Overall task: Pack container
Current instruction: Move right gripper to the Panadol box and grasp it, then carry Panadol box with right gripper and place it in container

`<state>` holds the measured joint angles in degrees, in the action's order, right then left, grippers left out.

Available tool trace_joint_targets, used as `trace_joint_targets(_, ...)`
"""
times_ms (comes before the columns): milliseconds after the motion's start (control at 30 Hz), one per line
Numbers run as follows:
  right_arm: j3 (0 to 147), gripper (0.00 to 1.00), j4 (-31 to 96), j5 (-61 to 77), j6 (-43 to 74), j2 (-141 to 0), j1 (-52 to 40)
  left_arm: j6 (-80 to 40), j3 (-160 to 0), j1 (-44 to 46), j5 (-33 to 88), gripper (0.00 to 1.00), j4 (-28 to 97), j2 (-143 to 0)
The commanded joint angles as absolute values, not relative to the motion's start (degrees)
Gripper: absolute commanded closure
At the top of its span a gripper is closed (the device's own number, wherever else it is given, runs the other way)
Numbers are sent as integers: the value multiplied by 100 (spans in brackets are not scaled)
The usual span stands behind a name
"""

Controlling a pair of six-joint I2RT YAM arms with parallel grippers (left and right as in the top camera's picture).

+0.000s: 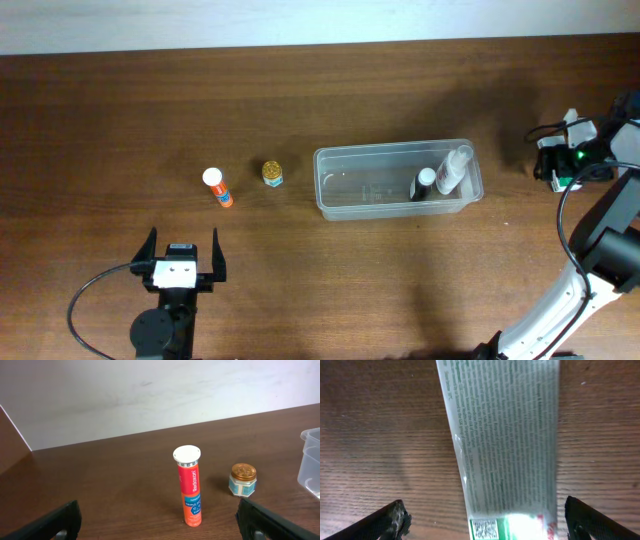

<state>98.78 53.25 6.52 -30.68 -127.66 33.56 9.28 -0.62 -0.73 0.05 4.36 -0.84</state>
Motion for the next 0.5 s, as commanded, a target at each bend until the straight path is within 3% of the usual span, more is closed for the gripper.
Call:
trace_joint_targets(0, 9856, 10, 5301, 620, -3129, -12897, 3350, 996, -54, -102, 69, 0, 475, -45)
trace_joint_targets(100, 9856, 13, 5266, 593, -3127, -12897, 3352, 998, -54, -102, 67, 1, 475, -45)
trace_joint_targets(300, 9856, 39, 5266, 554, -3035, -12897, 3352, 996, -54, -102, 69, 1, 475, -45)
trace_joint_targets(467, 9874, 40, 5264, 572, -2578, -12897, 3350, 996, -54, -102, 67, 1, 475, -45)
